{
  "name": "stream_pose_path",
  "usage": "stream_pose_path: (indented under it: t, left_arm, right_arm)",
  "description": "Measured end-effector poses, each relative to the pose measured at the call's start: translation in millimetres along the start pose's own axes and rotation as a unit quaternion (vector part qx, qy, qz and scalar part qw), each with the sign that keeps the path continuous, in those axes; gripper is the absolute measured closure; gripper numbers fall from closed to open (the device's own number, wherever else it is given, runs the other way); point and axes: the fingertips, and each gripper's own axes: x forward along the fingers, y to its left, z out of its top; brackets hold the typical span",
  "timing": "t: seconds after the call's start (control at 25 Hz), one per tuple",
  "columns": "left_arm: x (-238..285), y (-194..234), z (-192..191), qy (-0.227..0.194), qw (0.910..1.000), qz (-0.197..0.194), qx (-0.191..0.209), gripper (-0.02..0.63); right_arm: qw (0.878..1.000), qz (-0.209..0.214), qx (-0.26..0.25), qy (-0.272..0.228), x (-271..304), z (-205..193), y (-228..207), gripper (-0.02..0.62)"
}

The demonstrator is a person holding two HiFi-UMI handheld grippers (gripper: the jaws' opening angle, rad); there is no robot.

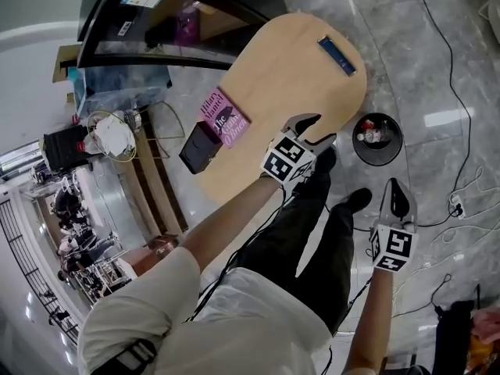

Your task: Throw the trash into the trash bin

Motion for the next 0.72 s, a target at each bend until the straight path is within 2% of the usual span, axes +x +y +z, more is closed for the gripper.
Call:
stream_pose_path:
  t: [0.24,0.44,0.56,0.72]
  left_arm:
    - [37.1,23.7,16.9,0.030,0.9954,-0.023,0.089,0.360]
    - [77.9,52.5,31.0,0.052,0.9837,-0.030,0.170,0.357]
    - [96.0,66.1,35.8,0.073,0.9674,-0.037,0.240,0.353]
    - [128.5,78.8,35.5,0.107,0.9346,-0.051,0.336,0.340]
  right_arm:
    - [0.999,-0.022,0.033,-0.006,24.4,1.8,-6.8,0.584]
    - [0.998,-0.032,0.056,-0.010,52.2,2.8,-8.1,0.584]
    - [0.997,-0.040,0.068,-0.008,62.7,-5.3,-3.2,0.584]
    - [0.996,-0.043,0.080,-0.004,80.1,-13.1,-2.3,0.584]
